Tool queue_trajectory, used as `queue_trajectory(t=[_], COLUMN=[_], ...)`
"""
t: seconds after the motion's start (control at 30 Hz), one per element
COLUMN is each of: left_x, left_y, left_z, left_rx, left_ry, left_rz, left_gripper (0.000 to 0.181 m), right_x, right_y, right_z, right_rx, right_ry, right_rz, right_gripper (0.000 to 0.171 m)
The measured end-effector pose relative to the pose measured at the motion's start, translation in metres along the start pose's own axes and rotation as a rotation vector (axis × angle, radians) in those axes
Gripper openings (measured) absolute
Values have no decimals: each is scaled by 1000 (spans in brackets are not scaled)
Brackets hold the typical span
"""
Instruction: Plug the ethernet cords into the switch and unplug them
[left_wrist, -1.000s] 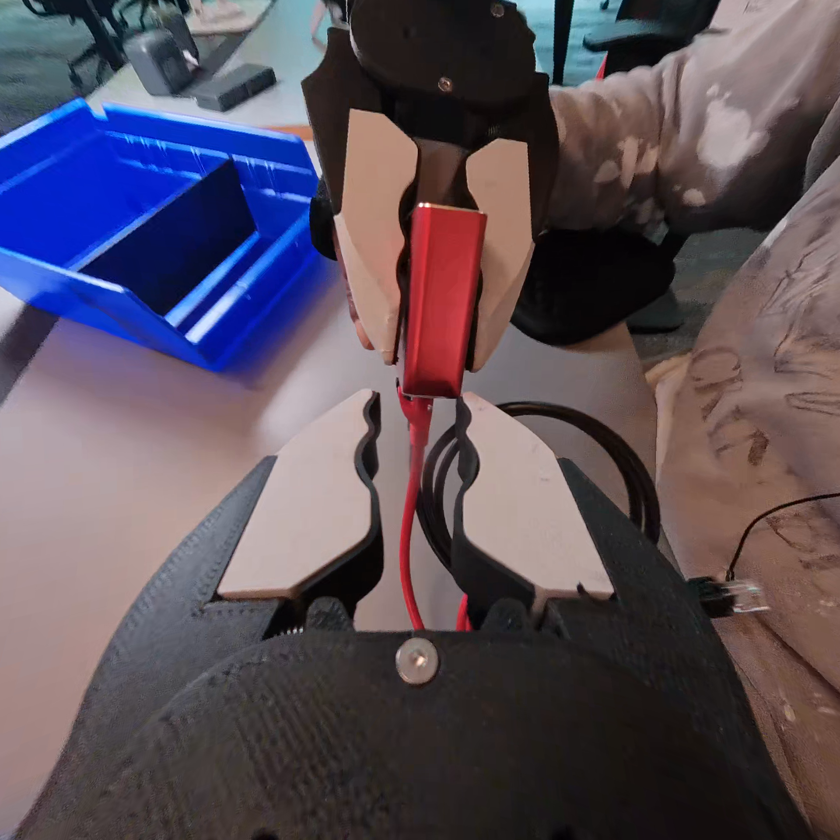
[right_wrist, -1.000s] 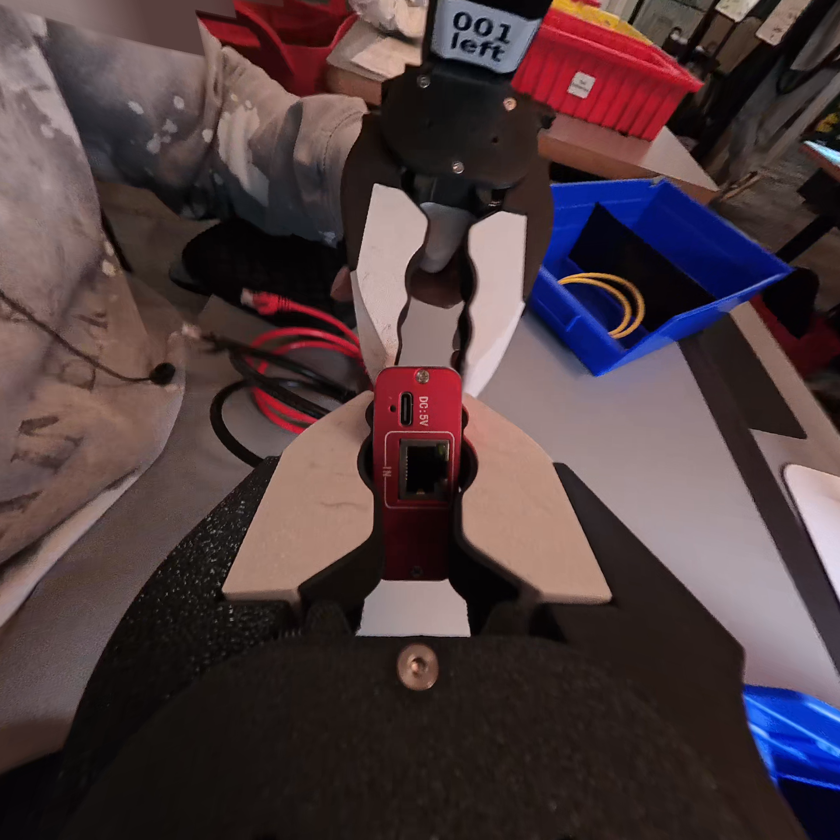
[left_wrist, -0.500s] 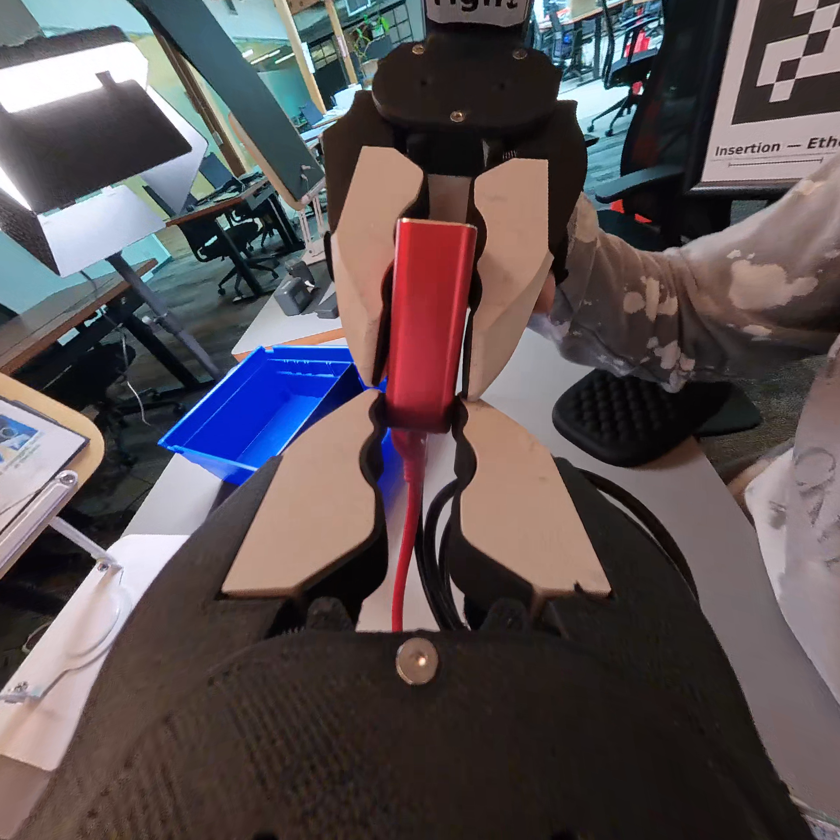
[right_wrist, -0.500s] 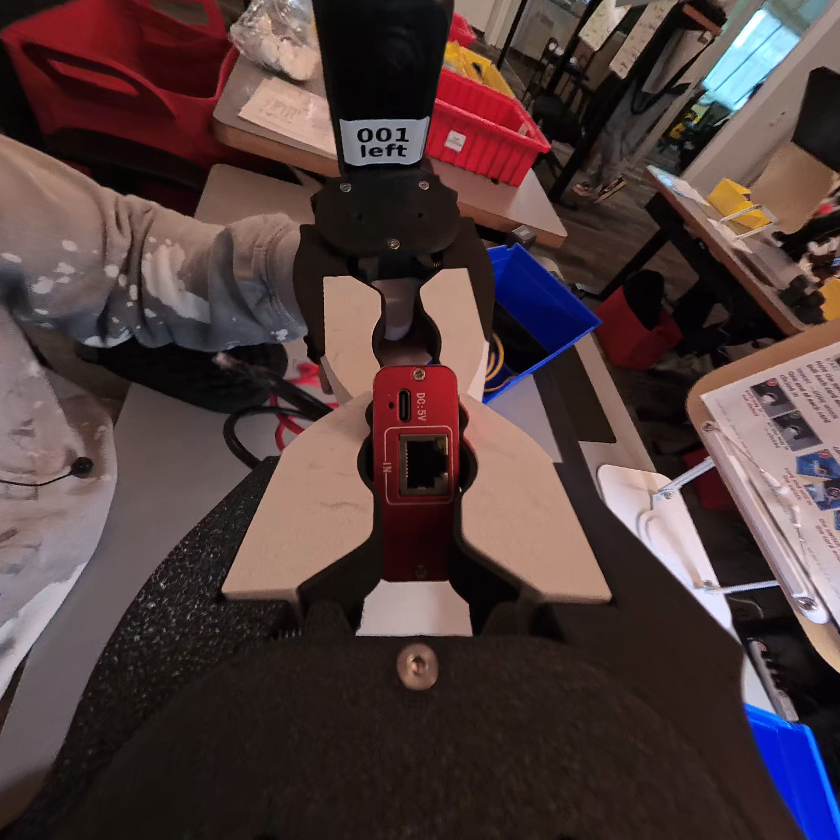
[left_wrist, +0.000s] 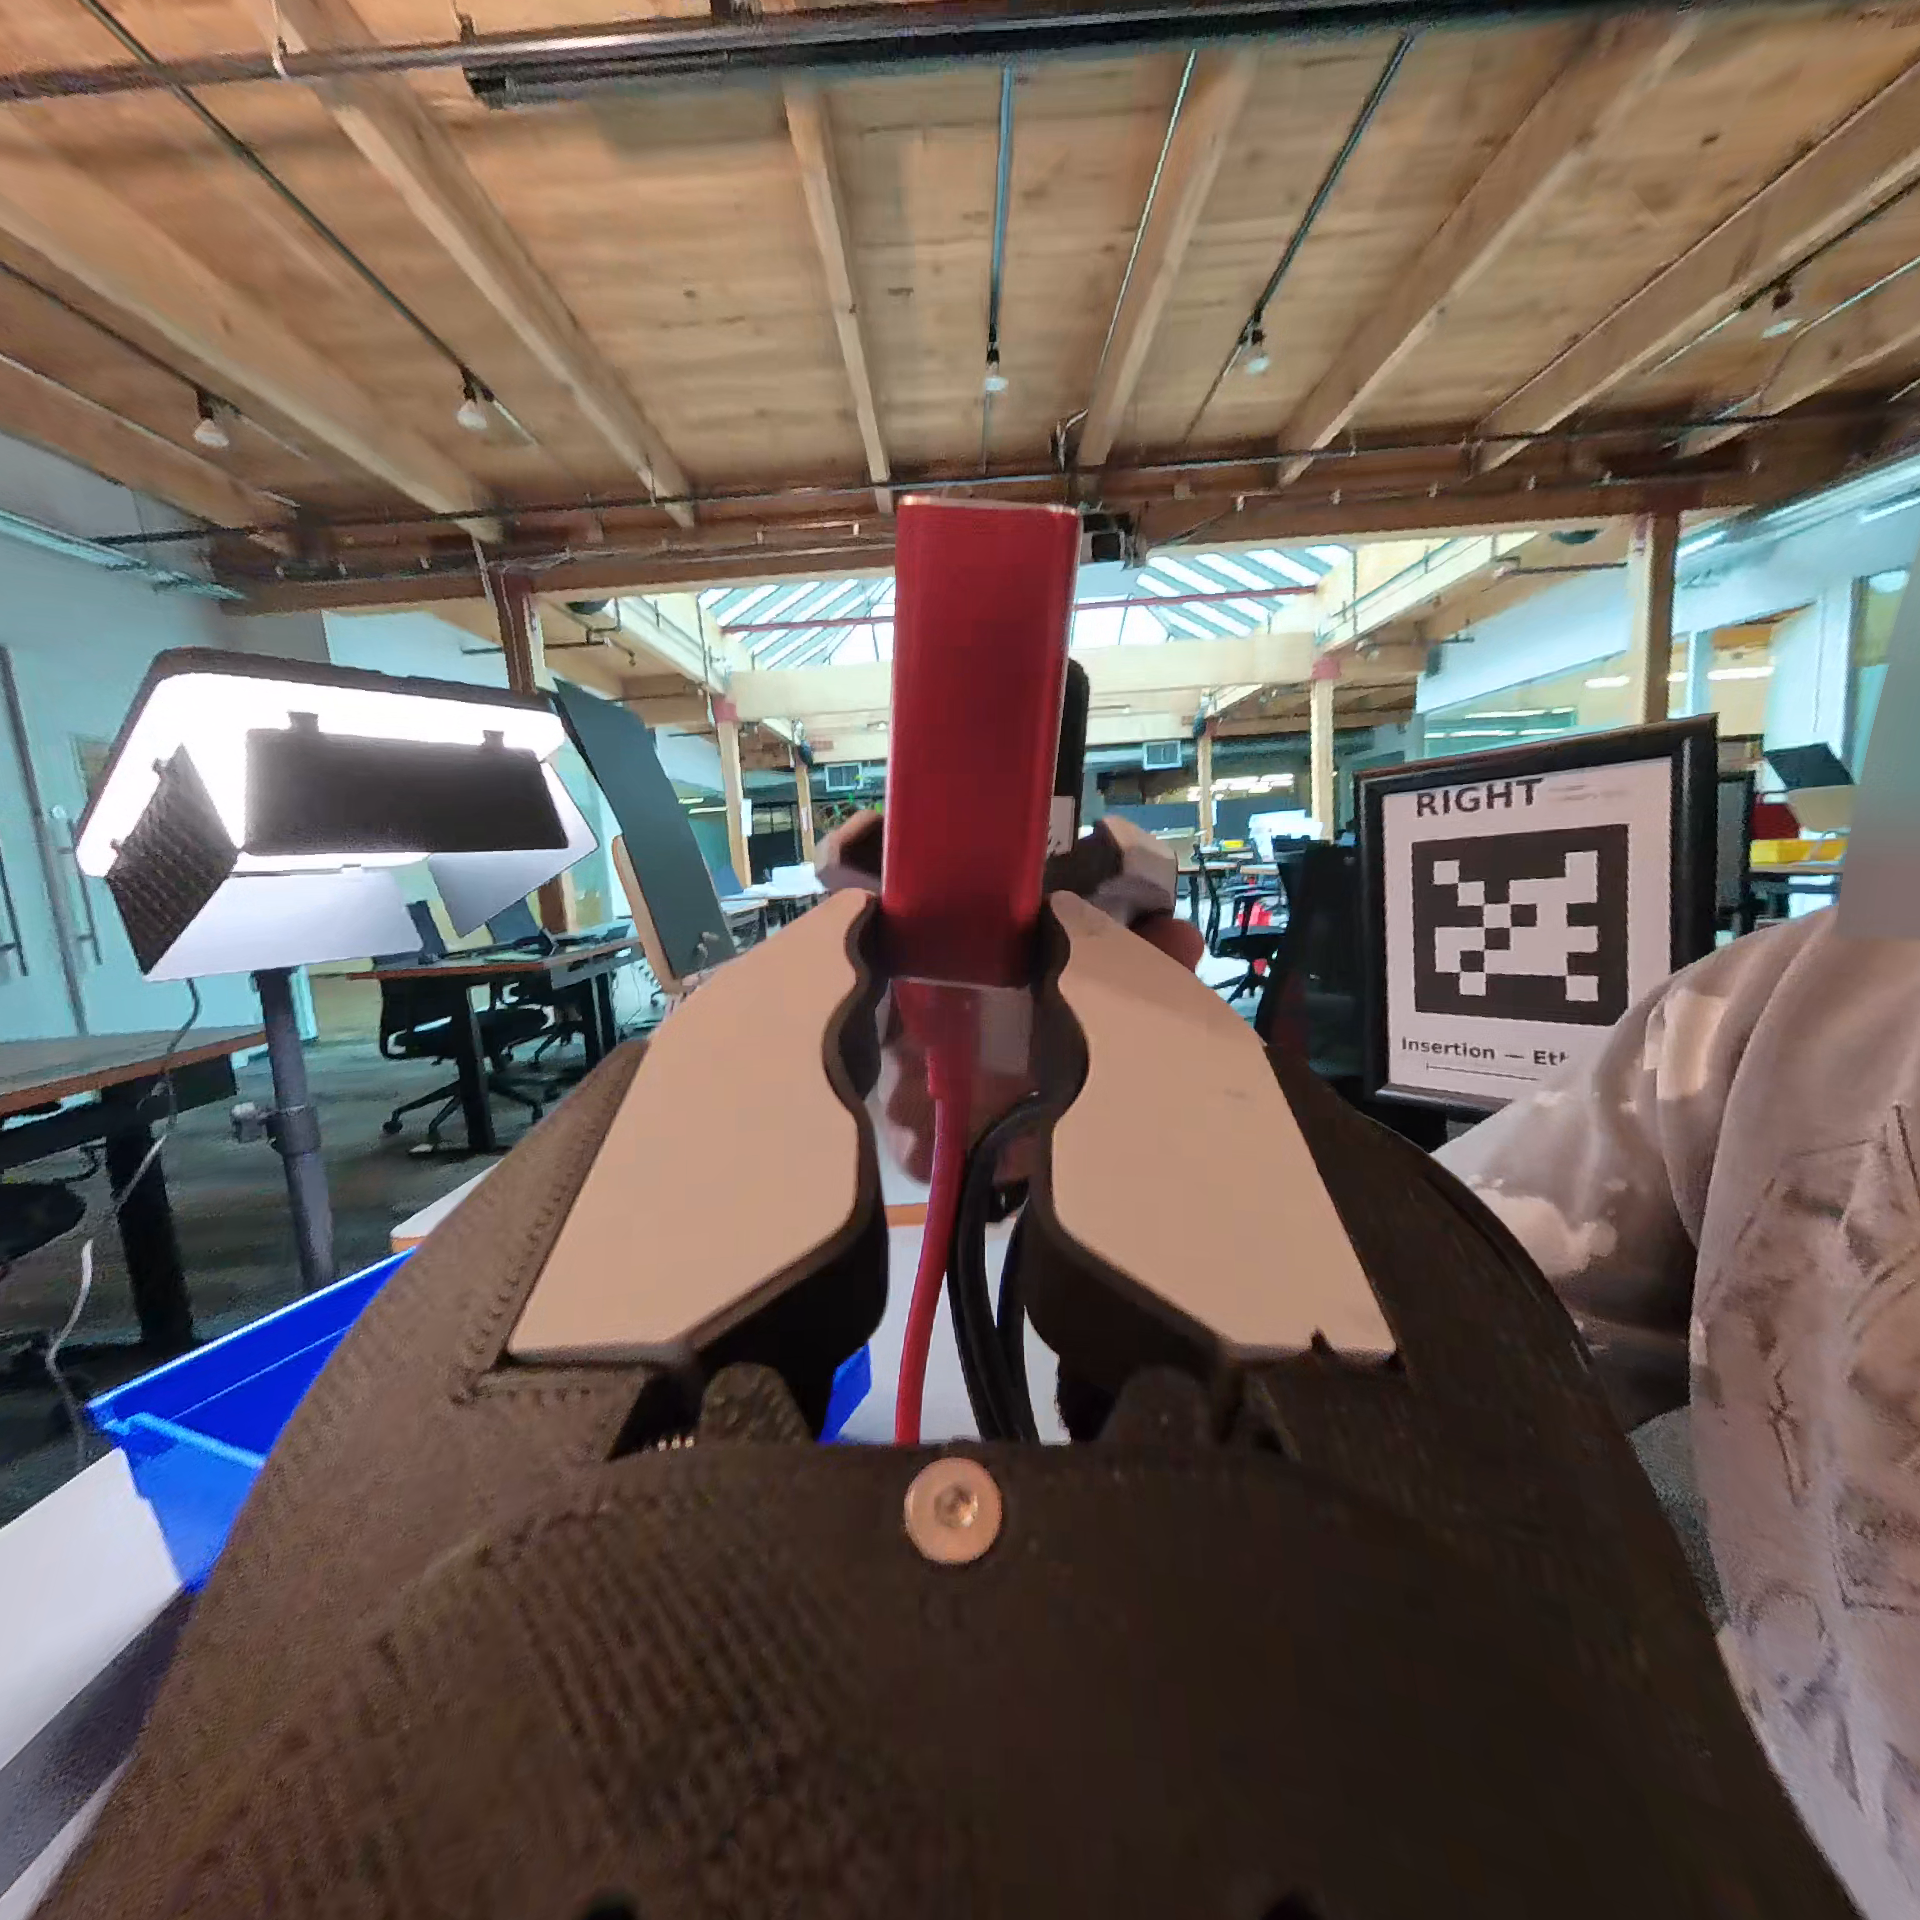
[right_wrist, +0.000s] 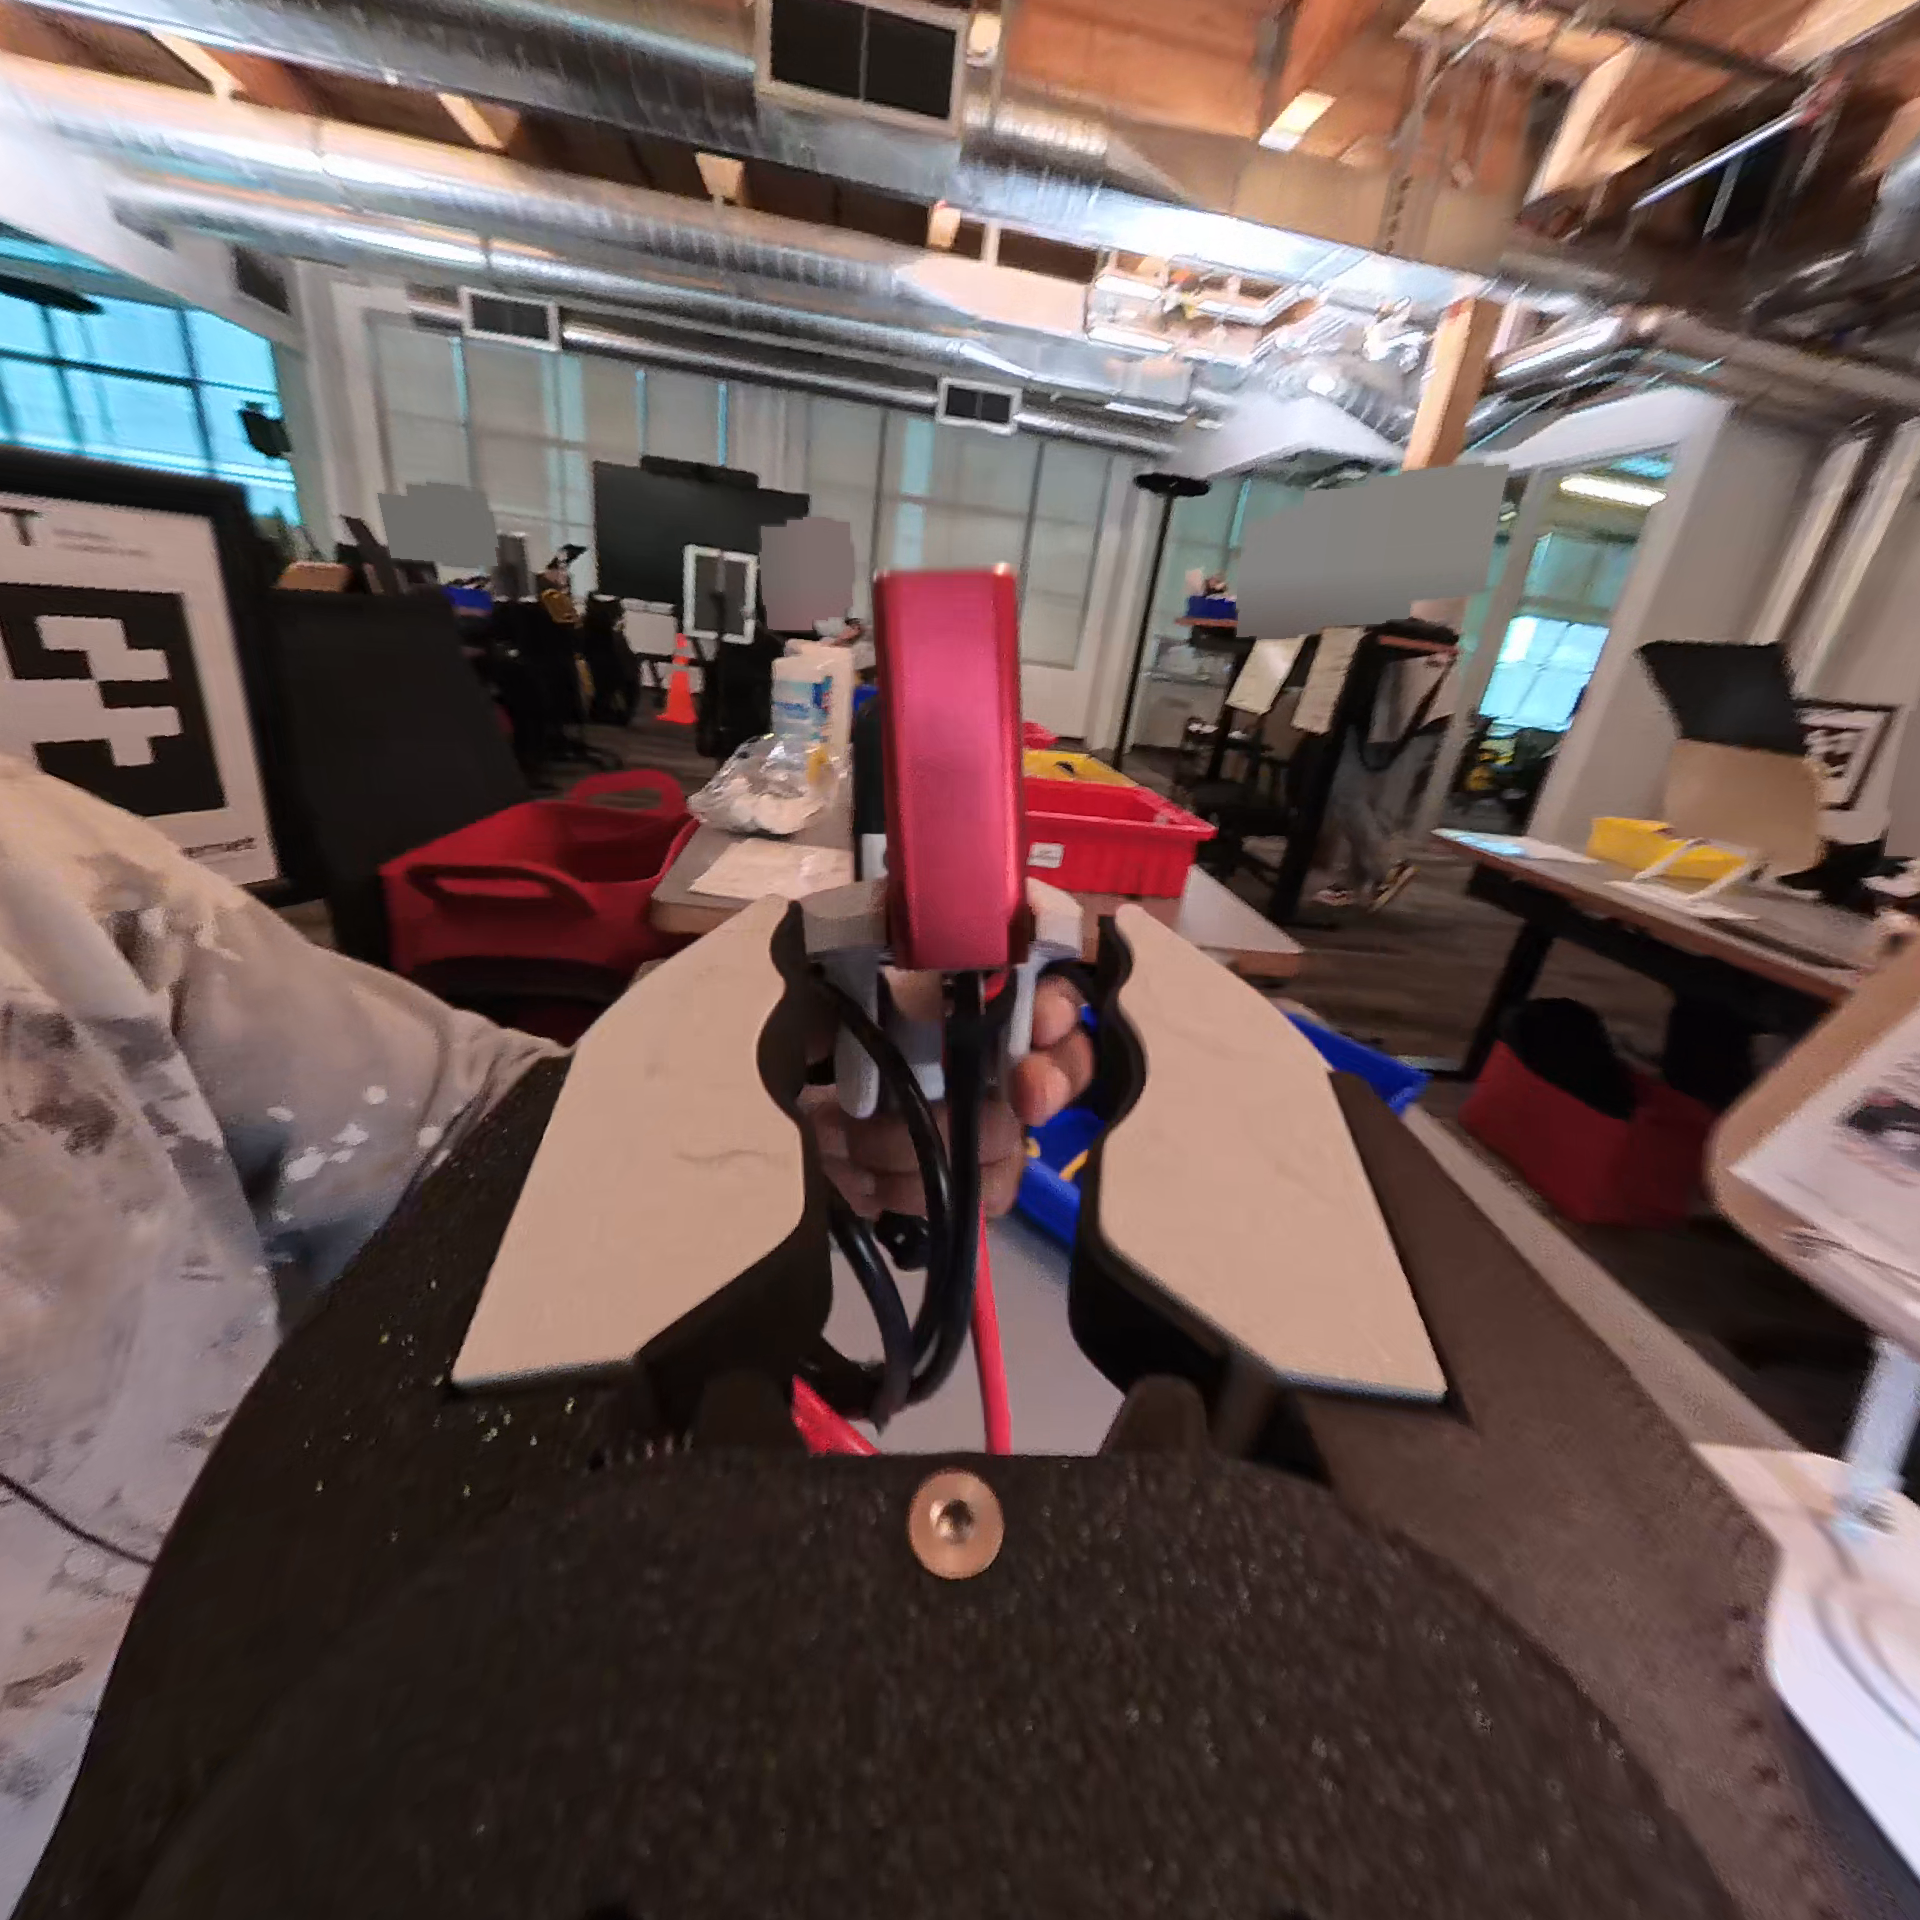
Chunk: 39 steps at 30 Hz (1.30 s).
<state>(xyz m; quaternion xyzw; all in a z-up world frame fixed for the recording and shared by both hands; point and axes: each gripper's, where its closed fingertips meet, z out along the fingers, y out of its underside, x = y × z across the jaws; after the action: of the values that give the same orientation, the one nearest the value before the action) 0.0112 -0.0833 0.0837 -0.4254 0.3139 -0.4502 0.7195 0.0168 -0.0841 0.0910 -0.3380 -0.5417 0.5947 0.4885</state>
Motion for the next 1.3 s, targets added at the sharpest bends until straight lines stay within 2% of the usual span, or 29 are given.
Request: queue_trajectory(t=[0.03, 0.07, 0.1, 0.23, 0.37, 0.43, 0.53, 0.6, 0.67, 0.7, 0.73, 1.03, 1.2, 1.3], left_x=[4, 7, 8, 7, -2, 0, 4, 3, 7, 8, 8, 10, 3, -6], left_y=[2, 6, 8, 18, -4, -7, 8, 23, 32, 32, 28, 12, -6, -17], left_z=[2, 4, 5, 3, -17, -22, -21, -20, -19, -21, -22, -15, -23, -31], left_rx=[6, 4, 3, -134, -226, -316, -505, -611, -647, -650, -640, -485, -381, -312], left_ry=[16, 30, 36, 45, -17, -68, -126, -155, -126, -116, -108, -53, -39, -51], left_rz=[-4, -4, 1, 10, 52, 159, 290, 336, 305, 264, 229, 12, -71, -112], left_gripper=[28, 28, 28, 28, 40, 44, 50, 52, 48, 45, 33, 29, 28, 28], right_x=[-4, -7, -7, -7, -7, -4, 1, -3, -11, -11, -12, -11, -12, -12], right_y=[5, 6, 5, 9, 10, 16, 33, 45, 53, 53, 51, 23, -7, -16], right_z=[7, 11, 10, 3, -10, -13, -10, -3, 4, 4, 5, 4, -11, -16], right_rx=[-3, 11, 29, -72, -192, -258, -338, -361, -375, -363, -341, -128, 37, 74], right_ry=[-17, -20, -12, 21, 68, 77, 69, 23, -35, -43, -59, -112, -189, -195], right_rz=[4, -22, -61, -200, -322, -290, -167, -63, -17, -6, 15, 158, 231, 234], right_gripper=[48, 28, 25, 25, 26, 26, 26, 26, 26, 26, 26, 26, 47, 56])
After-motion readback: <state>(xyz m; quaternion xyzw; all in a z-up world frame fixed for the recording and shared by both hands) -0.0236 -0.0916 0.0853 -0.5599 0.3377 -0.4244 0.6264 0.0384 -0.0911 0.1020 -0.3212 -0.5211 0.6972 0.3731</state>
